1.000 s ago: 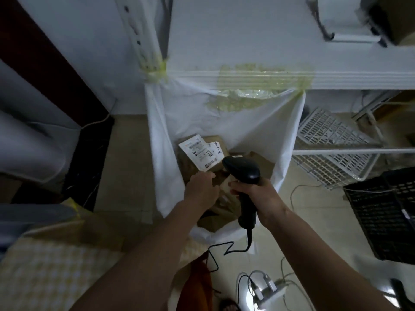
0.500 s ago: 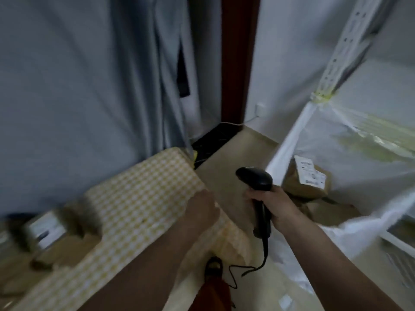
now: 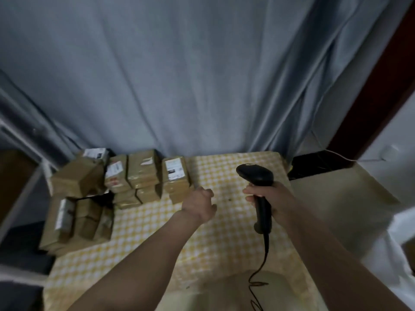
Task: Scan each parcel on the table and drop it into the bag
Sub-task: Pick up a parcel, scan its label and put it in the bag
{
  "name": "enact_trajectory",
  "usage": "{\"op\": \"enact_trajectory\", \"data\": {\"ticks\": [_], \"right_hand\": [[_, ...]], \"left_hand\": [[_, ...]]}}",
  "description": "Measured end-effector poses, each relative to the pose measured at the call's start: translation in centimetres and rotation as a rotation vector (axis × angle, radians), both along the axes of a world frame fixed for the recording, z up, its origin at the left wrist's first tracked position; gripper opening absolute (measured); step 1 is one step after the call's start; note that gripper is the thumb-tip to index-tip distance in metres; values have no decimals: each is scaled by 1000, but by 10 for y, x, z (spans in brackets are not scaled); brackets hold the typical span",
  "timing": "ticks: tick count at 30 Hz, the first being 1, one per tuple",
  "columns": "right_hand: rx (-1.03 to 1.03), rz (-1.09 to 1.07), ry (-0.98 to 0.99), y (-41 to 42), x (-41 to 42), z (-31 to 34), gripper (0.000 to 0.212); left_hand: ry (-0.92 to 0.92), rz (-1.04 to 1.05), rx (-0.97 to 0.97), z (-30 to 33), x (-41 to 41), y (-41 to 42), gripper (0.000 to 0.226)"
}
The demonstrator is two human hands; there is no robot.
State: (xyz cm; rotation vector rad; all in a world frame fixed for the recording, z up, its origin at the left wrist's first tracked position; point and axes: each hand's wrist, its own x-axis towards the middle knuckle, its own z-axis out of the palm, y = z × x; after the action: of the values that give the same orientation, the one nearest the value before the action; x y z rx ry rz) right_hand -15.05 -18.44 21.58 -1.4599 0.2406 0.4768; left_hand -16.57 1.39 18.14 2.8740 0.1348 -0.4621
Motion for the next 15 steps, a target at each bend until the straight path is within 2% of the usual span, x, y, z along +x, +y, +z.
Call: {"op": "enact_trajectory", "data": {"ticks": [4,8,15], "right_hand": [[4,101,17,68,1,3,23],[-19,188,40,136,-5,-1,19],[-18,157,80,229,-17,-16,19]], "left_hand": [[12,98,5,4,-23,71,46],[47,175,-33,2,-45,138,46],[109,218,-92,-13,-64,236,46]]}}
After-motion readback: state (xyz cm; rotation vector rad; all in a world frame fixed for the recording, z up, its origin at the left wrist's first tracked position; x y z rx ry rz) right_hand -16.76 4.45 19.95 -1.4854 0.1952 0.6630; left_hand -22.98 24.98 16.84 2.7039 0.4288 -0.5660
